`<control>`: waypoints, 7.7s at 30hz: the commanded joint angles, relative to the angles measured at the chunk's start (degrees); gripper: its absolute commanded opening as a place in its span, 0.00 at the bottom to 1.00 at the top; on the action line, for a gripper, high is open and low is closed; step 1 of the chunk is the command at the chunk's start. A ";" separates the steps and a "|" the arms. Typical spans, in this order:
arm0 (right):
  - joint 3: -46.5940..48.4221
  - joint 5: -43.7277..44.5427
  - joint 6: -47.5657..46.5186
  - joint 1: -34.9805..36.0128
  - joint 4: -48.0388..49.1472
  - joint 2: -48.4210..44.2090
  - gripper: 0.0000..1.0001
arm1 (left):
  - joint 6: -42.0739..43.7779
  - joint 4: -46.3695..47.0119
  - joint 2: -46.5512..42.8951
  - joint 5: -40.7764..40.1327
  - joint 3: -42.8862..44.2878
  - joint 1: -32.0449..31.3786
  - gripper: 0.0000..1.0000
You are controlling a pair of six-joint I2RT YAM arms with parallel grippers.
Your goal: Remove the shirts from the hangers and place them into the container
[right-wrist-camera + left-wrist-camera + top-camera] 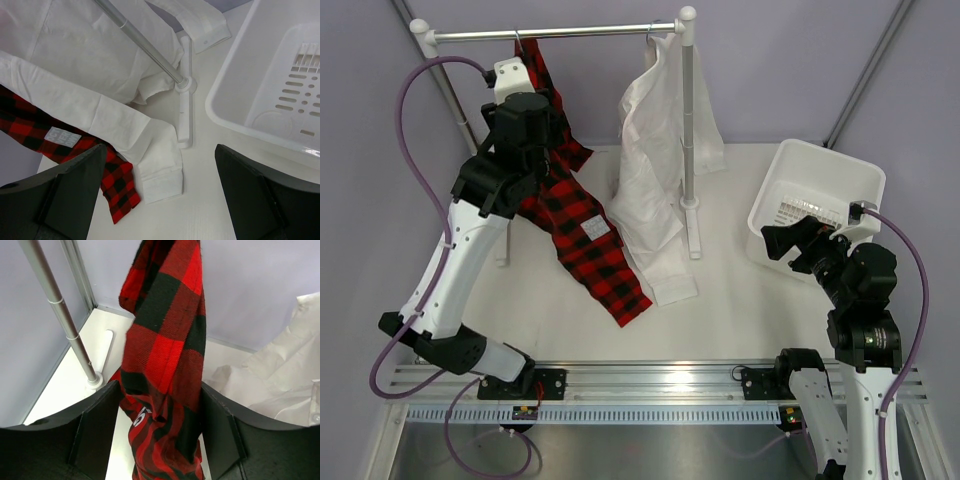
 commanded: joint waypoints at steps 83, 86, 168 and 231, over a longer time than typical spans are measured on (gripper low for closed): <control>32.00 -4.23 -5.74 33.98 3.26 32.83 0.89 | 4.16 -0.46 -47.21 73.58 -35.04 15.57 0.00; 40.35 -2.47 -6.88 39.33 2.04 40.29 0.84 | 3.37 -1.61 -48.08 75.51 -35.83 15.57 0.00; 63.74 50.97 -20.95 61.33 -11.94 56.22 0.01 | 0.11 -3.29 -51.43 86.60 -50.07 15.48 0.00; 71.48 58.19 -19.02 61.15 -12.30 60.97 0.00 | -18.25 28.34 -55.65 103.38 -63.25 15.48 0.99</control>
